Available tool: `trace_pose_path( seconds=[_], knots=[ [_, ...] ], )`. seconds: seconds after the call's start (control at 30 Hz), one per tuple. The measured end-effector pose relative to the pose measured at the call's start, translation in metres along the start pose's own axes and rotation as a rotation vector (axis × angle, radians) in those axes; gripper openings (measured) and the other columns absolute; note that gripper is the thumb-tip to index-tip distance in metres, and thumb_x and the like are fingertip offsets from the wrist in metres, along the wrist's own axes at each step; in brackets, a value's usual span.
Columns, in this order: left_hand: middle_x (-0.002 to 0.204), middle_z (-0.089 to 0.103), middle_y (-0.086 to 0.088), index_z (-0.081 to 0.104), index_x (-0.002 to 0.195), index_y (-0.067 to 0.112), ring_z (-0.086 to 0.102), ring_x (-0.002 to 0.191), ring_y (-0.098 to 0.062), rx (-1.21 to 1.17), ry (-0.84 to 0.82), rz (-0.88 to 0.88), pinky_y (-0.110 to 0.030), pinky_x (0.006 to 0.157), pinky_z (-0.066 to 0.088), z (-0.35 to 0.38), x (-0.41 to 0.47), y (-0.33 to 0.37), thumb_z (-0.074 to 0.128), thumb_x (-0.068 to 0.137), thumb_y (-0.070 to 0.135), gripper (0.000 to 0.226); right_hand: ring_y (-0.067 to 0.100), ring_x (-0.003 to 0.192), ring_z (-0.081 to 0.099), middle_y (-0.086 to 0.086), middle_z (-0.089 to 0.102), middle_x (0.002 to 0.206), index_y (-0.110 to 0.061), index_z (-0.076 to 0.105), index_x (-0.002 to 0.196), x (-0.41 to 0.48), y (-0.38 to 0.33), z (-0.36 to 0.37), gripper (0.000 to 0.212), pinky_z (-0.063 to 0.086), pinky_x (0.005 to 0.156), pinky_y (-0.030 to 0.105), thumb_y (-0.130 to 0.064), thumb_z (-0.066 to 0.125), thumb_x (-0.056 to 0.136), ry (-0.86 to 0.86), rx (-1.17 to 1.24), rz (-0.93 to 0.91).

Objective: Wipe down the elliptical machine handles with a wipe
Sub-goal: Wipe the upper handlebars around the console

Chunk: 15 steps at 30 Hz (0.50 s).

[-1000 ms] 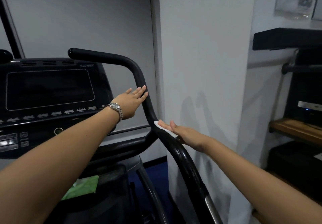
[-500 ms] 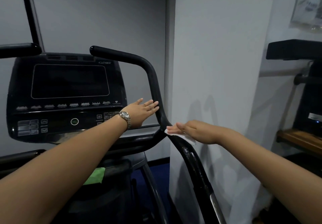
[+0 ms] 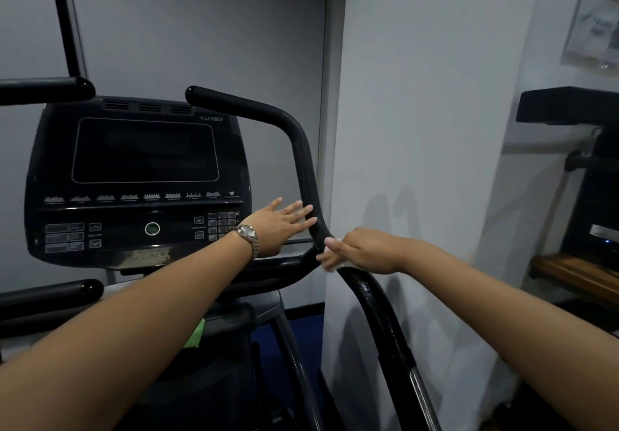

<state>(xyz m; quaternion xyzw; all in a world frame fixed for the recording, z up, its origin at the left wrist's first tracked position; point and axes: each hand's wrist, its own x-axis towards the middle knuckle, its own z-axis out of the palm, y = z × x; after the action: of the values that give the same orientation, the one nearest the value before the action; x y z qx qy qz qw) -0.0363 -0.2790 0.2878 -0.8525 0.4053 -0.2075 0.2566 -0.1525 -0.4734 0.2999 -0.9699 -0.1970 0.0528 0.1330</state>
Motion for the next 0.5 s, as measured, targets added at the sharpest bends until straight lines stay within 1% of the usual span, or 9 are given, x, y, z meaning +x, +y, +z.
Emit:
trace_pose_path(
  seconds=[0.07,0.13,0.2,0.27,0.3,0.4,0.43,0.5],
  knots=[
    [0.157,-0.013,-0.002,-0.007,0.149,0.025,-0.010,0.144,-0.020,-0.013,0.020,0.005,-0.045,0.116,0.000,-0.001,-0.002,-0.001,0.042,0.087,-0.001,0.083,-0.004,0.119,0.053,-0.011,0.067,0.121,-0.013,0.073,0.110,-0.013,0.006,-0.003,0.064,0.027,0.111,0.018,-0.042,0.016,0.104,0.001,0.114,-0.027],
    [0.156,-0.014,-0.002,-0.008,0.149,0.025,-0.010,0.144,-0.020,-0.026,0.026,0.004,-0.045,0.115,0.000,-0.002,-0.005,0.000,0.043,0.087,-0.001,0.084,-0.005,0.122,0.050,-0.012,0.066,0.122,-0.017,0.073,0.111,-0.024,0.011,-0.008,0.064,0.024,0.112,0.018,-0.045,0.016,0.102,0.047,0.193,-0.014],
    [0.156,-0.014,-0.002,-0.011,0.148,0.025,-0.010,0.144,-0.020,-0.029,0.013,0.007,-0.045,0.116,0.000,-0.002,-0.009,0.003,0.045,0.087,0.000,0.086,-0.004,0.125,0.047,-0.013,0.063,0.126,-0.021,0.070,0.115,-0.026,0.010,-0.005,0.066,0.024,0.115,0.021,-0.051,0.015,0.097,0.088,0.170,-0.003],
    [0.156,-0.014,-0.001,-0.012,0.148,0.026,-0.010,0.144,-0.019,-0.061,0.021,0.008,-0.045,0.116,0.000,0.000,-0.009,0.007,0.045,0.087,-0.001,0.087,-0.006,0.125,0.047,-0.015,0.061,0.127,-0.020,0.069,0.117,-0.025,0.009,0.006,0.062,0.025,0.115,0.023,-0.047,0.016,0.100,0.094,0.115,-0.020],
    [0.156,-0.013,-0.001,-0.011,0.148,0.026,-0.010,0.144,-0.019,-0.081,0.027,0.011,-0.044,0.116,-0.001,0.000,-0.008,0.009,0.044,0.087,0.000,0.086,-0.006,0.124,0.048,-0.014,0.062,0.126,-0.019,0.070,0.115,-0.026,0.010,0.010,0.061,0.026,0.114,0.022,-0.045,0.017,0.101,0.090,0.118,-0.042],
    [0.157,-0.011,0.002,-0.010,0.148,0.026,-0.008,0.144,-0.017,-0.170,0.046,0.031,-0.043,0.116,0.000,-0.001,-0.006,0.017,0.048,0.088,0.006,0.086,-0.005,0.125,0.047,-0.011,0.066,0.122,-0.019,0.073,0.110,-0.039,0.017,0.008,0.062,0.026,0.114,0.021,-0.045,0.018,0.100,0.106,0.241,-0.052],
    [0.157,-0.010,0.002,-0.009,0.148,0.026,-0.007,0.144,-0.016,-0.212,0.056,0.039,-0.042,0.116,0.000,-0.001,-0.005,0.020,0.049,0.087,0.006,0.087,-0.005,0.125,0.048,-0.012,0.066,0.121,-0.020,0.073,0.110,-0.041,0.019,0.006,0.061,0.026,0.114,0.022,-0.043,0.018,0.102,0.133,0.262,-0.042],
    [0.157,-0.007,0.004,-0.006,0.149,0.025,-0.005,0.144,-0.014,-0.313,0.077,0.053,-0.040,0.117,0.001,-0.002,-0.004,0.027,0.047,0.085,0.000,0.087,-0.006,0.125,0.047,-0.014,0.063,0.124,-0.020,0.070,0.115,-0.039,0.017,0.010,0.057,0.027,0.115,0.026,-0.041,0.018,0.103,0.179,0.220,-0.026]
  ],
)
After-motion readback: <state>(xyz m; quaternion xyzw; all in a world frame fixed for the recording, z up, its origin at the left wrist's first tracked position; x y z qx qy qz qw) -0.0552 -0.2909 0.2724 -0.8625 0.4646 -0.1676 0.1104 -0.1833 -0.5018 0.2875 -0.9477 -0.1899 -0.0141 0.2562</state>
